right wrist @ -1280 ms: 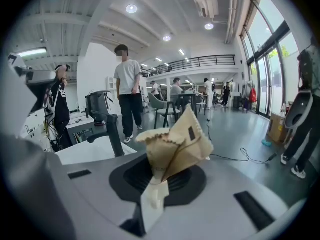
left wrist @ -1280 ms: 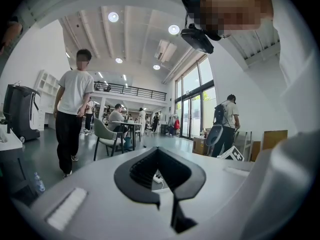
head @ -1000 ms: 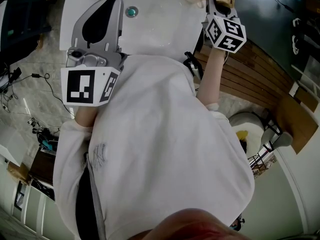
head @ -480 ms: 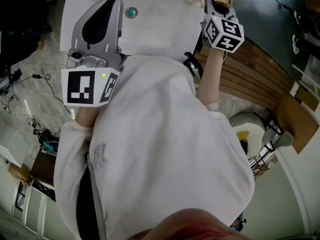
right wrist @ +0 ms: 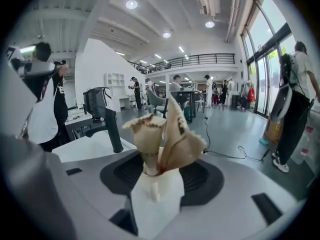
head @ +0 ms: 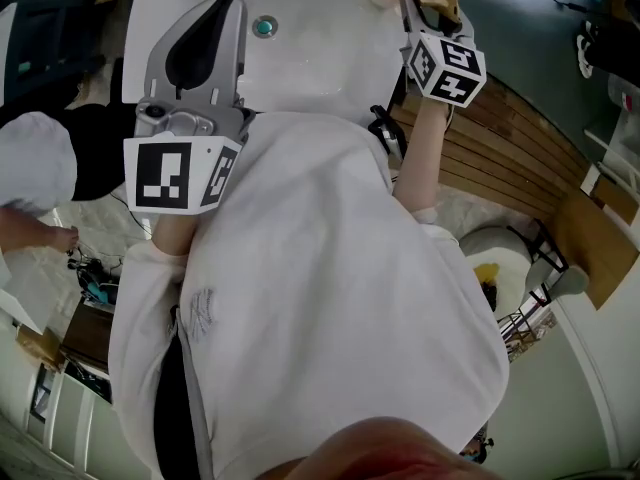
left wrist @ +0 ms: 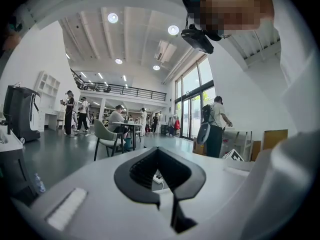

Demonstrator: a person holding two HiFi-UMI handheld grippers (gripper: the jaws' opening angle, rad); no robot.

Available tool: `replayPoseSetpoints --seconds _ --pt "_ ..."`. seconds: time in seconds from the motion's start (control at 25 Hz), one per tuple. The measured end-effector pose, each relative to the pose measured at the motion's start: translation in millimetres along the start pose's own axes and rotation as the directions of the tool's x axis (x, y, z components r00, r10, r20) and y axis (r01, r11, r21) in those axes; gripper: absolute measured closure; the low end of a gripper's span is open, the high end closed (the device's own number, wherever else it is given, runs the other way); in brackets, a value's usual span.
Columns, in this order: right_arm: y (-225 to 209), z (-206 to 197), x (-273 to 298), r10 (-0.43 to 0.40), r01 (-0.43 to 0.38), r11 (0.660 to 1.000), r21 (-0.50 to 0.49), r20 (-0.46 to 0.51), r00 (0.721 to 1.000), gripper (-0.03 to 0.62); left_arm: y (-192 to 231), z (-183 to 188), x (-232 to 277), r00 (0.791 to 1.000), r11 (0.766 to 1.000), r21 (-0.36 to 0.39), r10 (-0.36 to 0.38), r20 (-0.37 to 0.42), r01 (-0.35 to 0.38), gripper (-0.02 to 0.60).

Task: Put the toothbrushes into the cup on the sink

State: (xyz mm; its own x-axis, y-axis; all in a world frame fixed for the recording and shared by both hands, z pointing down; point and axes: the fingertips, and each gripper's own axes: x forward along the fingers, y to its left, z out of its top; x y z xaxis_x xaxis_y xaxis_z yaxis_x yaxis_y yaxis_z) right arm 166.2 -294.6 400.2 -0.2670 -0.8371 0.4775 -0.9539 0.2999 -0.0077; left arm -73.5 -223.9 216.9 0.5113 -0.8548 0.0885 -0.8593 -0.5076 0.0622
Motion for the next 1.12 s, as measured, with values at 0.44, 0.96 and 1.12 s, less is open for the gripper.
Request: replayPoseSetpoints --seconds 0.44,0.96,1.12 --pt "4.7 -8.4 -4.5 -0.012 0.012 1.000 0.019 0.008 1.000 0.376 0.6 -2.4 3.0 1.000 1.000 -0.001 -0.025 0.004 0.025 0.580" --pt "-3.6 -18.8 -29.4 -0.072 0.071 0.996 0.054 0.006 0.997 0.373 -12.7 -0.9 7.9 0.996 0.996 -0.004 -0.085 0.006 0.085 0.580" --pt "-9.7 -17.6 -46.2 -0.080 0.077 0.992 0.101 0.034 0.996 0.373 -24.2 -1.5 11.1 0.993 0.993 -0.008 -0.116 0.006 0.116 0.580"
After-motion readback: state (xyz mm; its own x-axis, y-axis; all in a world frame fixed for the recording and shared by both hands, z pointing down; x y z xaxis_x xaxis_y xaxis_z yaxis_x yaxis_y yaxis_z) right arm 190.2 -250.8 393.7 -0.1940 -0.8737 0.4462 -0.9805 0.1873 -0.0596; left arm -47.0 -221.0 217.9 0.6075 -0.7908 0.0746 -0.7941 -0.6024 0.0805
